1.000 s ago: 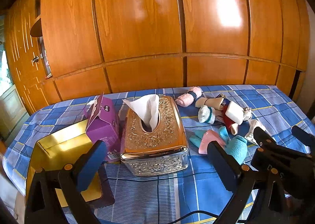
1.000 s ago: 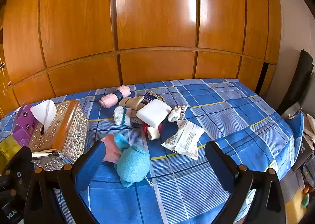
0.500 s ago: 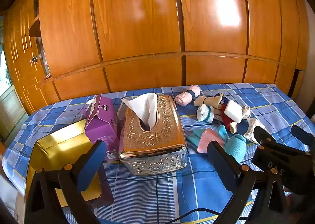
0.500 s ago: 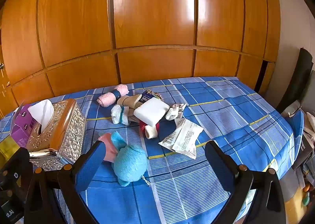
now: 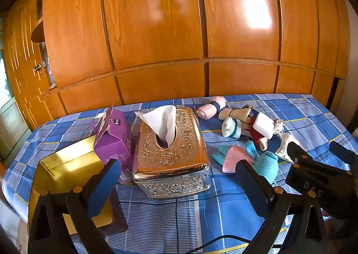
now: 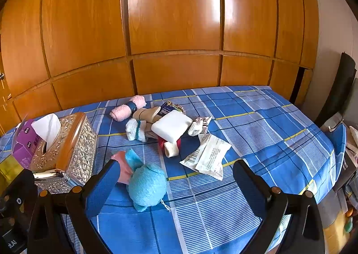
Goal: Organize soft objects
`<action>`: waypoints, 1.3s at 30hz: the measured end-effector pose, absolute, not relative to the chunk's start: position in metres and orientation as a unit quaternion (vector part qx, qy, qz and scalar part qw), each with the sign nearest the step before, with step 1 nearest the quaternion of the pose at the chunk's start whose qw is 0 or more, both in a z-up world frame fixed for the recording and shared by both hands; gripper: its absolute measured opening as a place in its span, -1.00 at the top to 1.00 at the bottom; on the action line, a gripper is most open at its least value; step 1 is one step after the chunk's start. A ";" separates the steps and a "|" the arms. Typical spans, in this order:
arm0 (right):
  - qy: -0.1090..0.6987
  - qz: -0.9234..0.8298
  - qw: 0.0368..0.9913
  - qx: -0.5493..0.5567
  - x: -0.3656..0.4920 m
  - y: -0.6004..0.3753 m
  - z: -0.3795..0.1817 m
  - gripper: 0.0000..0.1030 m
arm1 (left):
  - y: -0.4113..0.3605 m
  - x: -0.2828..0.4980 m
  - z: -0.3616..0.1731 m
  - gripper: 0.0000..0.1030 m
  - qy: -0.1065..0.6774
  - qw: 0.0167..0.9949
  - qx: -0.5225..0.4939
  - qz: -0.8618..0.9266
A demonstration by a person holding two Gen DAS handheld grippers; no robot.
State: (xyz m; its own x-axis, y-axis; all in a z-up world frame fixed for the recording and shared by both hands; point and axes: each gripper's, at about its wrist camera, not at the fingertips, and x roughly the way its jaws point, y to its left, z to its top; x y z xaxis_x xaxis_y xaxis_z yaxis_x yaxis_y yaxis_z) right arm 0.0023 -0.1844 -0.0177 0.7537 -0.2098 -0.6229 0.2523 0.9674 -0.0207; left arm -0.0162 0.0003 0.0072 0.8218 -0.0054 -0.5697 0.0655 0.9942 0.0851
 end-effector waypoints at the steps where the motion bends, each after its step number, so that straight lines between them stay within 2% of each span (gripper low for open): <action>1: 0.329 -0.123 0.936 0.033 0.002 -0.185 -0.018 -0.99 | 0.000 -0.016 0.007 -0.99 0.298 0.953 0.050 -0.019; 16: 0.338 -0.136 0.930 0.045 0.001 -0.206 -0.025 -0.99 | -0.009 -0.014 0.005 -0.99 0.308 0.949 0.055 -0.049; 27: 0.380 -0.172 0.906 0.069 -0.010 -0.259 -0.049 -0.99 | -0.025 0.007 0.000 -0.99 0.356 0.918 0.031 -0.173; 35: 0.398 -0.207 0.888 0.106 -0.021 -0.303 -0.061 -0.99 | -0.093 0.021 -0.009 -0.97 0.344 0.896 0.157 -0.231; 39: 0.398 -0.204 0.888 0.108 -0.022 -0.307 -0.060 -0.99 | -0.127 0.040 -0.039 -0.87 0.378 0.865 0.212 -0.254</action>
